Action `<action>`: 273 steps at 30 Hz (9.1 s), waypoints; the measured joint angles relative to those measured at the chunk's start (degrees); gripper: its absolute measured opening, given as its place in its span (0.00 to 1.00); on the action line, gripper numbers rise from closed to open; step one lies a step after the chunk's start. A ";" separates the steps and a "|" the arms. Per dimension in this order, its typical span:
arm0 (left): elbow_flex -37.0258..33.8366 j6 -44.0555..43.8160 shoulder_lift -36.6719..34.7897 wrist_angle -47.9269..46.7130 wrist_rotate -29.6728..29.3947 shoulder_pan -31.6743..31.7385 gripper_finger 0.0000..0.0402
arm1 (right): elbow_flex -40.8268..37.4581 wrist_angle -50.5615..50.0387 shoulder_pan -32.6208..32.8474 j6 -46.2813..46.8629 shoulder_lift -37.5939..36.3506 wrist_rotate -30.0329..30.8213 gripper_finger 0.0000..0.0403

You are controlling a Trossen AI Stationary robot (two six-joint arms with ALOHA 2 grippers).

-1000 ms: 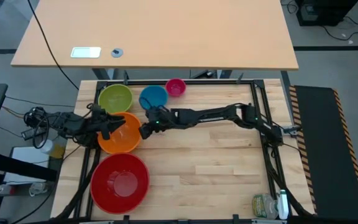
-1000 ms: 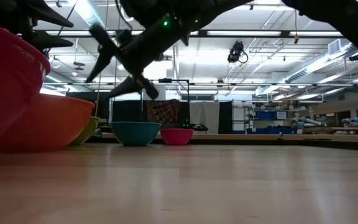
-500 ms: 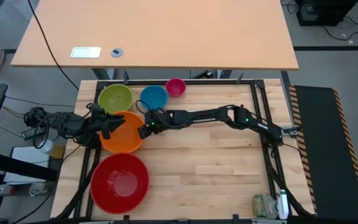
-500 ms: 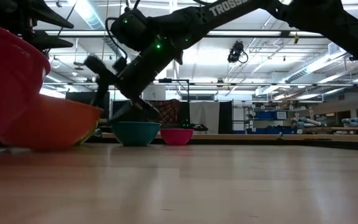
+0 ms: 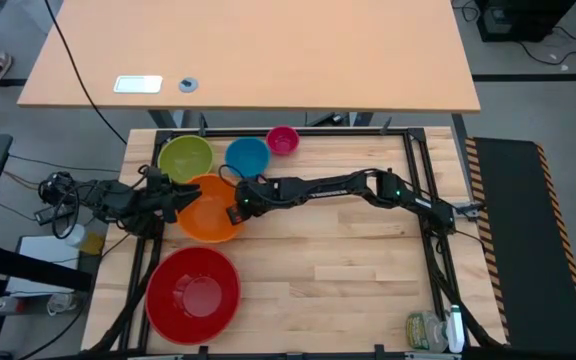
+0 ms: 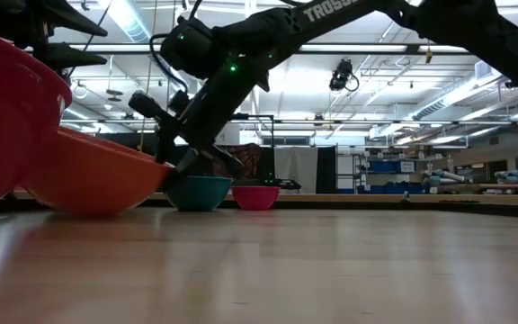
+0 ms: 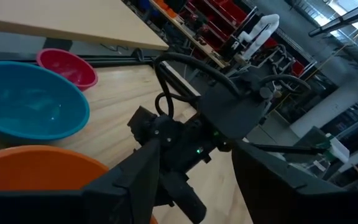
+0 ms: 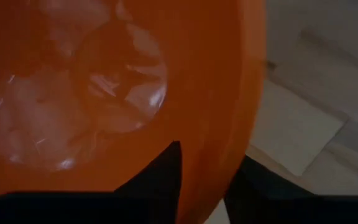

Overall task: Nest bowls inside each other
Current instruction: Stack the orange bowl on top of the red bowl, then stack the green bowl on top of the orange bowl

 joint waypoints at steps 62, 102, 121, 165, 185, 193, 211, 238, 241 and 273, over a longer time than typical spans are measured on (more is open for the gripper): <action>60.82 -21.41 59.56 -45.48 24.43 -18.49 0.59 | -0.09 -17.95 14.59 -1.46 -20.15 -3.41 0.06; 62.82 -25.09 59.14 -25.47 -3.17 -37.59 0.59 | -0.07 20.91 16.22 -25.12 -3.06 -5.29 0.07; 62.79 -25.02 59.09 -28.91 -3.21 -37.59 0.59 | -0.07 16.05 12.69 -26.43 -3.21 -19.20 0.35; 37.66 -2.68 48.06 -51.55 21.87 17.29 0.53 | -10.45 -18.91 -4.88 -43.45 -27.69 -11.51 0.48; 33.57 15.20 51.16 -41.79 32.44 74.03 0.46 | -40.81 -2.18 -10.98 -43.13 -47.74 -18.92 0.43; 32.61 21.01 56.95 -41.62 36.72 87.14 0.51 | -40.81 2.72 -8.96 -46.13 -47.40 -21.16 0.43; 19.35 18.18 58.73 -38.23 35.22 95.21 0.50 | -40.81 3.85 -7.58 -46.79 -47.41 -23.42 0.43; 16.52 14.49 58.66 -35.10 38.36 93.45 0.06 | -40.81 3.85 -7.39 -46.65 -47.41 -23.75 0.43; 16.61 14.54 58.52 -35.38 38.63 93.48 0.05 | -40.81 3.85 -7.39 -46.63 -47.41 -23.74 0.43; 40.98 12.61 44.05 -50.91 54.08 58.53 0.04 | -40.79 7.96 -13.70 -40.51 -47.41 -22.45 0.43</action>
